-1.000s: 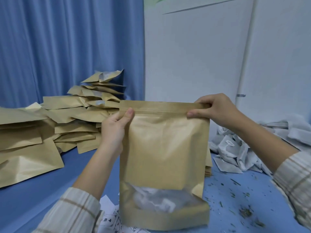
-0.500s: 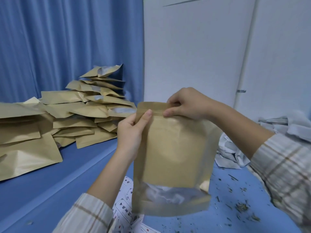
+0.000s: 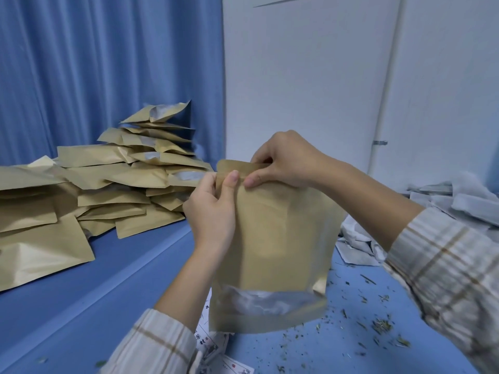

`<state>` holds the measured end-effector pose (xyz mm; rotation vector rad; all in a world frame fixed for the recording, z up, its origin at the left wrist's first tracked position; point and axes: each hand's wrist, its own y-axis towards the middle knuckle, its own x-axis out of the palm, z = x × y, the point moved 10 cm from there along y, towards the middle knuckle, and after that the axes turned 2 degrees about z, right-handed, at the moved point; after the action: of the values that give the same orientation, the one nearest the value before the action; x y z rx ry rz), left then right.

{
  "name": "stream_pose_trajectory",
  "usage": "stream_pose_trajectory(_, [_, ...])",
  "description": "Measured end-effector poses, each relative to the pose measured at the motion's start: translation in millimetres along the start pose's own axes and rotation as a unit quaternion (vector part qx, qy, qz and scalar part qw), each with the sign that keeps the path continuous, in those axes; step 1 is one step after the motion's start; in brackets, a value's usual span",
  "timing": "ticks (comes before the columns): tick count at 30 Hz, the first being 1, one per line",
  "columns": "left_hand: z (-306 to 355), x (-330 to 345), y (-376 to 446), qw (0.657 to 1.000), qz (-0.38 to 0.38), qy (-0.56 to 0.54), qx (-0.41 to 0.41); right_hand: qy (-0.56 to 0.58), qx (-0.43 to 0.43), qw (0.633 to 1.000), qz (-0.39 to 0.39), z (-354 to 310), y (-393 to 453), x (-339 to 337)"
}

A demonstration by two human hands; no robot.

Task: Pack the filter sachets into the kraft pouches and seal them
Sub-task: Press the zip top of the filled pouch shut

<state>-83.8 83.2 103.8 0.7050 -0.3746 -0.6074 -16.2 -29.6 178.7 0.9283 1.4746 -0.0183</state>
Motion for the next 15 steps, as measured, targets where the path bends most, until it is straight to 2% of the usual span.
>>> stream_pose_trajectory(6, [-18, 18, -1, 0.996, -0.053, -0.056, -0.051, -0.029, 0.000, 0.999, 0.026, 2, -6, -1])
stream_pose_trajectory(9, [-21, 21, -2, 0.993, -0.058, -0.078, -0.069, -0.062, -0.004, 0.998, 0.003, 0, -7, 6])
stream_pose_trajectory(11, [-19, 23, -3, 0.993, -0.060, -0.080, -0.060, -0.058, -0.009, 0.998, -0.008, -3, -8, 10])
stream_pose_trajectory(15, [-22, 24, -5, 0.990, -0.062, -0.105, -0.074, -0.015, -0.012, 1.000, 0.020, -4, -8, 3])
